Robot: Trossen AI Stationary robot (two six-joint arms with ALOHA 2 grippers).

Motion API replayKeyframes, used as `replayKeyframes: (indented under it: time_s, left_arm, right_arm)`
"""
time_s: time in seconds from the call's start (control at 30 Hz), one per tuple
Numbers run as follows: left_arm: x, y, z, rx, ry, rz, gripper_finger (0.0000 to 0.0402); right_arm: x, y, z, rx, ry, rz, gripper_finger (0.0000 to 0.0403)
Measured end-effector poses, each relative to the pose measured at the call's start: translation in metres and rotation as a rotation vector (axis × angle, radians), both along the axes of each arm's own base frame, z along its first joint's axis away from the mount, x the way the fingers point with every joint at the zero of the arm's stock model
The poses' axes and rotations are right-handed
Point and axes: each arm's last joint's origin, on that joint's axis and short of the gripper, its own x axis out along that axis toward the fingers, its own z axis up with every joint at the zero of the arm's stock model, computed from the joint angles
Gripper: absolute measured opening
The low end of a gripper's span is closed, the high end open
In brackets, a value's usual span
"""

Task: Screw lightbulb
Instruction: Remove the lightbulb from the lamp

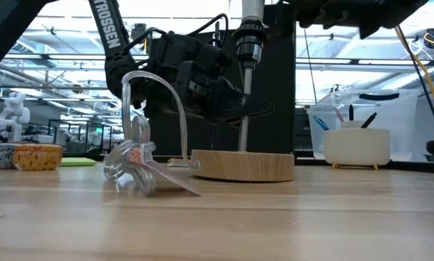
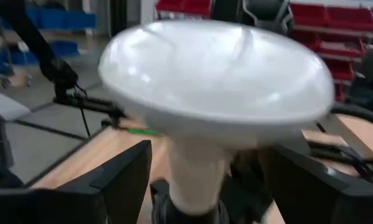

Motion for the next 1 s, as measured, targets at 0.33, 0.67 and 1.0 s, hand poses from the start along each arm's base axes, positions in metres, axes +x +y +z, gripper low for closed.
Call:
replayKeyframes:
  time_s: [0.33, 0.67, 1.0]
  left_arm:
    - [0.000, 0.000, 0.000, 0.002, 0.000, 0.006, 0.0024]
    - [0.001, 0.000, 0.000, 0.004, 0.005, 0.053, 0.0024]
    - [0.003, -0.002, 0.000, 0.018, 0.007, 0.154, 0.0024]
  right_arm:
    - [-0.027, 0.011, 0.009, -0.009, 0.119, -0.078, 0.0290]
    - [-0.044, 0.021, 0.009, 0.017, 0.217, -0.204, 0.0290]
    - [-0.048, 0.053, -0.012, 0.070, 0.191, -0.373, 0.0290]
